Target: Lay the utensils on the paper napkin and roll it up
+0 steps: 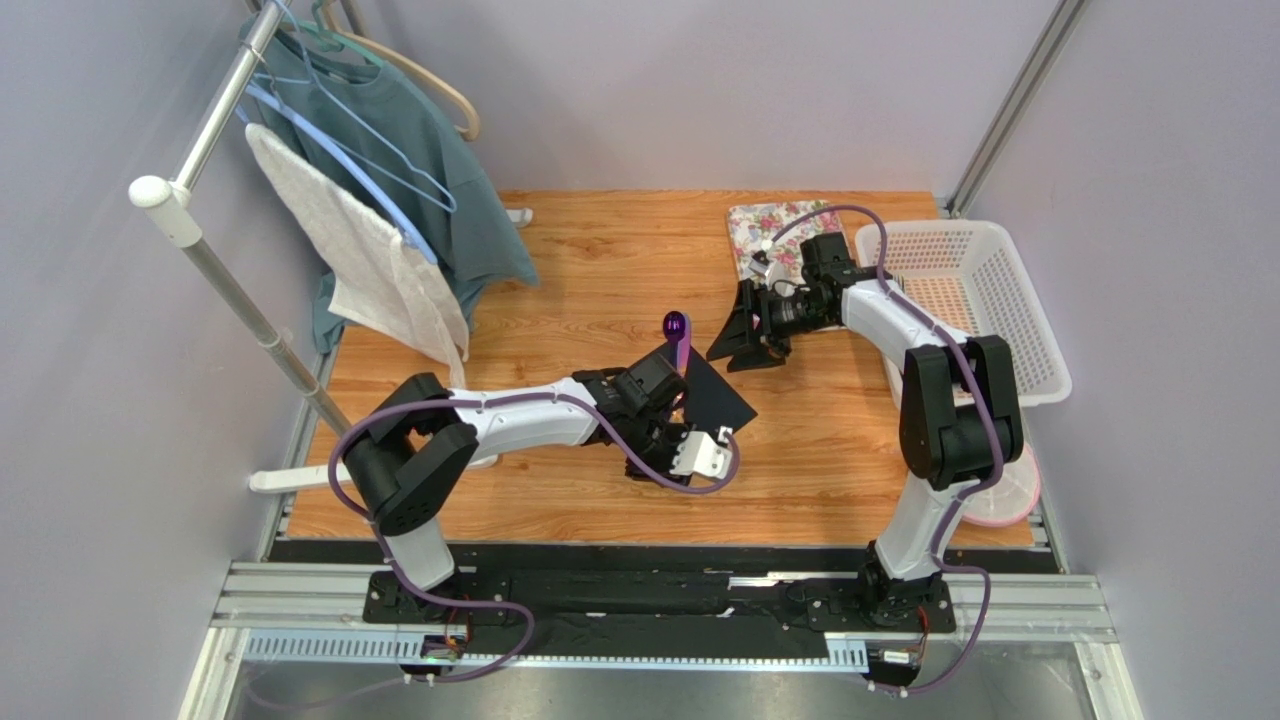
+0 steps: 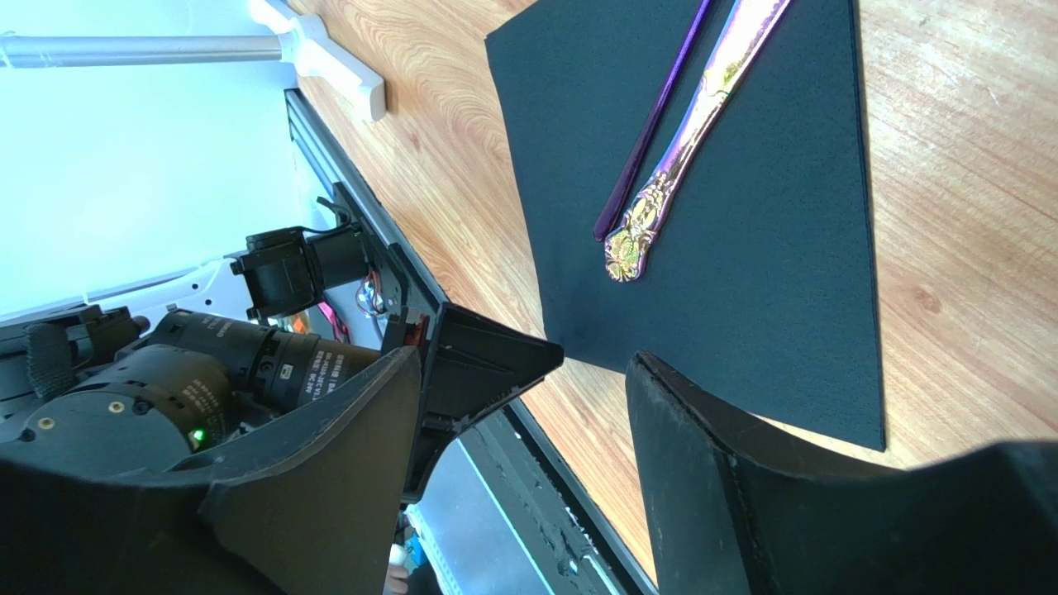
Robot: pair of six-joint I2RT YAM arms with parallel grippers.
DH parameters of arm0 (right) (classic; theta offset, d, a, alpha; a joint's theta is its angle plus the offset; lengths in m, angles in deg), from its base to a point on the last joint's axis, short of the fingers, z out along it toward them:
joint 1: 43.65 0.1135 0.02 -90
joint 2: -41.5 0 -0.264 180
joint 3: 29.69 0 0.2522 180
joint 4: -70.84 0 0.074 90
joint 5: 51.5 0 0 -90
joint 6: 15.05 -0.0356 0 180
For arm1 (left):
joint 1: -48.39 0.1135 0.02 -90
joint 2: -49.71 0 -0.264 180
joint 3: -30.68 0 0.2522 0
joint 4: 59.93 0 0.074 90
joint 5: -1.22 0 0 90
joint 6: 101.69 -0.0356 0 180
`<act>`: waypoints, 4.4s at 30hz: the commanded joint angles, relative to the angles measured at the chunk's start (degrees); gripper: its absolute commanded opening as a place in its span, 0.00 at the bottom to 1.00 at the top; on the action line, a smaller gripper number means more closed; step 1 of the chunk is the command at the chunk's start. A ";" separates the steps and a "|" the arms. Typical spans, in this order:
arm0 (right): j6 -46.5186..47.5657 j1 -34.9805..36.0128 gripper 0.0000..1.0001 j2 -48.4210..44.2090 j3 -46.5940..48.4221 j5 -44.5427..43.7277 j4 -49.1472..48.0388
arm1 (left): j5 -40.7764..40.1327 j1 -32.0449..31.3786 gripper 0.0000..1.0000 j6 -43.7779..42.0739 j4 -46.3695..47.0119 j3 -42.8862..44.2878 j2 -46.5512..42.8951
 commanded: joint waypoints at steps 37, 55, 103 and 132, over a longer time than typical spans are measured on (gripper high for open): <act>1.13 -1.36 0.65 0.54 0.05 2.41 0.87 | 5.97 0.47 0.00 -0.64 -6.84 7.27 2.76; -1.59 -1.45 0.36 -2.71 -6.63 -0.14 -2.21 | 8.17 6.88 0.00 0.95 -8.25 15.70 3.89; -8.54 8.57 0.00 5.37 -12.26 -6.29 -8.97 | 2.02 12.95 0.00 4.37 0.19 20.72 14.53; -11.08 9.45 0.00 6.96 -13.04 -17.10 -8.36 | 18.71 16.91 0.29 44.15 0.79 8.43 -4.71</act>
